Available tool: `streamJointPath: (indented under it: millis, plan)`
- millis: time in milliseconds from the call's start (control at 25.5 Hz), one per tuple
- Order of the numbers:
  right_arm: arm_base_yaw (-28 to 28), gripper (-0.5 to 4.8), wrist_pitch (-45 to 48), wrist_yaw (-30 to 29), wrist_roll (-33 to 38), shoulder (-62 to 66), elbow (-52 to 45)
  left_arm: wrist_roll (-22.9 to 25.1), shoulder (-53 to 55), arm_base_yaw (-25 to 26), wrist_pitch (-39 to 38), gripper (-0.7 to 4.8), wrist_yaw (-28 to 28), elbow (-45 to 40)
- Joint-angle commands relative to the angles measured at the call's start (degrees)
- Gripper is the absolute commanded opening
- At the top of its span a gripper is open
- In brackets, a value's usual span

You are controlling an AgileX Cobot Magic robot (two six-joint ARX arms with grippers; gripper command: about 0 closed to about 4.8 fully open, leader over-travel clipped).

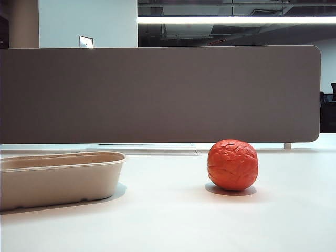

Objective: Pick up the orange and place it into the paper lunchbox.

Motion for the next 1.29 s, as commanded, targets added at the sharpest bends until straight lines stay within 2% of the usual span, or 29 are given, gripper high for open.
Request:
streamJointPath:
  millis: [39, 235, 353, 509, 548, 588, 666, 823, 979, 1058, 1136, 1214, 1293]
  plan:
    - [0.0, -0.06, 0.6, 0.1, 0.3, 0.0, -0.2, 0.0, -0.2, 0.0, 0.7, -0.06, -0.1, -0.1]
    - [0.0, -0.05, 0.7, 0.1, 0.3, 0.0, -0.2, -0.1, -0.2, 0.0, 0.7, -0.06, -0.2, -0.1]
    - [0.1, -0.06, 2.2, 0.1, 0.4, 0.0, -0.2, -1.9, -0.2, 0.0, 0.7, -0.06, -0.6, 0.0]
    - [0.0, -0.06, 4.2, 0.7, 5.1, 0.0, 2.0, -6.6, -0.2, 0.0, 0.7, -0.06, -3.8, 1.8]
    - [0.0, -0.06, 4.0, 1.0, 5.4, 0.0, 3.0, -8.2, -0.2, 0.0, 0.7, -0.06, -4.5, 2.5]
    - [0.0, -0.06, 3.6, 1.5, 5.4, 0.0, 5.2, -12.0, -0.2, 0.0, 0.0, -0.05, -6.0, 4.7]
    - [0.0, -0.06, 3.1, 2.6, 5.4, 0.4, 7.9, -14.0, 0.2, 0.0, -2.8, -0.06, -7.2, 7.8]
    - [0.1, -0.06, -0.8, 3.8, 5.4, 3.6, 14.7, -13.9, 3.8, 0.0, -9.7, -0.06, -7.8, 15.7]
    - [0.3, -0.06, -1.5, 2.9, 5.4, 9.7, 21.2, -11.2, 11.1, 0.0, -10.5, -0.06, -7.5, 24.4]
    - [0.3, -0.06, -1.8, 0.1, 5.4, 16.2, 26.8, -8.0, 17.9, 0.0, -10.6, -0.06, -4.9, 31.2]
    - [0.3, -0.06, -2.4, -3.7, 5.3, 23.7, 32.9, -6.1, 25.0, 0.0, -12.0, -0.06, 0.1, 38.0]
    - [0.4, -0.06, -2.4, -9.0, 5.2, 31.0, 38.8, -6.1, 31.1, 0.0, -15.0, -0.06, 5.2, 44.2]
    - [0.5, -0.06, -2.8, -12.2, 5.2, 35.9, 42.6, -6.1, 34.5, -0.4, -17.3, -0.05, 6.6, 48.0]
